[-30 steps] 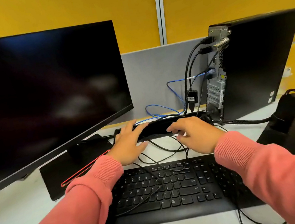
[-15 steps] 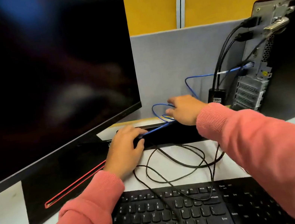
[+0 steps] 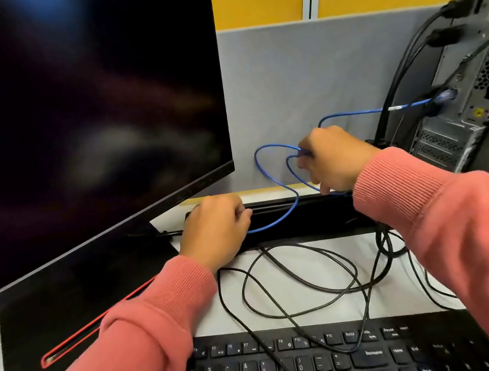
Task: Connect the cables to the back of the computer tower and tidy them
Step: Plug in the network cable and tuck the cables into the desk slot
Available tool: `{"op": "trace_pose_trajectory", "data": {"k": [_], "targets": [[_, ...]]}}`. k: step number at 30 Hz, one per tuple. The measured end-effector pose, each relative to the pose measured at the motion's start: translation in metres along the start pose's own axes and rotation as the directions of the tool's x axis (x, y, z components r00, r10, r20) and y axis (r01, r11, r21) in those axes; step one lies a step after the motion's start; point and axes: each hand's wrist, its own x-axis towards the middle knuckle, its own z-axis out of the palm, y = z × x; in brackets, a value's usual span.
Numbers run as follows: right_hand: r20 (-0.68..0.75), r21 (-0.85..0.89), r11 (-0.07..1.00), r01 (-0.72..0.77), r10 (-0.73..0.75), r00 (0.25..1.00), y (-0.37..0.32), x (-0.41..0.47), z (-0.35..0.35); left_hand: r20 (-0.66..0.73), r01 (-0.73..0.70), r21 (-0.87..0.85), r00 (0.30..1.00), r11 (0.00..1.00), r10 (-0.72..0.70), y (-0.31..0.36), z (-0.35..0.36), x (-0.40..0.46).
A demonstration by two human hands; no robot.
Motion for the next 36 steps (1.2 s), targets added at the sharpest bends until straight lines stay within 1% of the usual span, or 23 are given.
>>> {"op": "trace_pose_trajectory", "data": {"k": [2,4,7,9,11,13,18,19,21,23,25,29,31,32,34,35,36], "targets": [[0.002,0.016,1.000,0.011,-0.011,1.000,0.002,-0.004,-0.011,-0.011,0.019,0.083,1.000,0.996,-0.018,0.005,-0.001,0.004],[-0.006,0.034,0.999,0.036,-0.036,0.999,0.003,-0.009,-0.023,-0.051,0.022,0.133,0.999,0.991,-0.016,0.010,-0.003,0.009],[-0.009,0.044,0.996,0.080,-0.079,0.997,0.006,-0.015,-0.034,-0.114,0.048,0.143,0.993,0.989,-0.031,0.014,-0.004,0.017],[-0.004,0.075,0.990,0.119,-0.119,0.993,0.009,-0.020,-0.038,-0.130,0.073,0.131,0.990,0.989,-0.056,0.016,0.001,0.019],[0.018,0.125,0.978,0.167,-0.170,0.985,0.010,-0.025,-0.044,-0.148,0.091,0.093,0.986,0.991,-0.077,0.017,0.007,0.020],[0.074,0.164,0.966,0.199,-0.214,0.974,0.008,-0.027,-0.048,-0.155,0.078,0.043,0.985,0.996,-0.071,0.015,0.013,0.022],[0.226,0.101,0.953,0.286,-0.302,0.926,-0.006,-0.025,-0.042,-0.145,0.025,-0.078,0.989,0.997,-0.037,0.008,0.025,0.029],[0.247,0.122,0.945,0.304,-0.326,0.913,-0.008,-0.026,-0.042,-0.146,0.014,-0.113,0.989,0.994,-0.030,0.005,0.026,0.030],[0.255,0.231,0.920,0.316,-0.370,0.893,-0.008,-0.023,-0.043,-0.114,0.000,-0.212,0.993,0.977,-0.025,-0.004,0.030,0.032],[0.259,0.353,0.892,0.282,-0.383,0.887,-0.005,-0.016,-0.041,-0.073,0.010,-0.317,0.997,0.948,-0.035,-0.010,0.032,0.031],[0.293,0.382,0.890,0.250,-0.373,0.880,-0.002,-0.008,-0.032,-0.051,0.011,-0.380,0.998,0.925,-0.032,-0.012,0.034,0.030],[0.382,0.226,0.936,0.271,-0.341,0.859,-0.012,0.003,-0.010,-0.004,-0.056,-0.364,0.998,0.930,0.059,-0.014,0.037,0.028],[0.373,0.129,0.954,0.270,-0.299,0.878,-0.014,0.008,-0.003,0.010,-0.085,-0.419,0.995,0.904,0.098,-0.013,0.034,0.026],[0.345,0.081,0.962,0.262,-0.274,0.898,-0.013,0.011,-0.001,0.011,-0.097,-0.472,0.993,0.876,0.116,-0.012,0.032,0.023],[0.217,0.001,0.974,0.227,-0.222,0.951,-0.006,0.017,0.003,0.025,-0.103,-0.567,0.989,0.817,0.143,-0.010,0.026,0.020],[0.145,-0.032,0.979,0.200,-0.193,0.970,-0.002,0.021,0.005,0.054,-0.104,-0.580,0.985,0.808,0.166,-0.011,0.024,0.017],[0.092,-0.058,0.984,0.169,-0.163,0.982,0.003,0.023,0.006,0.090,-0.120,-0.559,0.975,0.820,0.204,-0.011,0.021,0.015]]}}
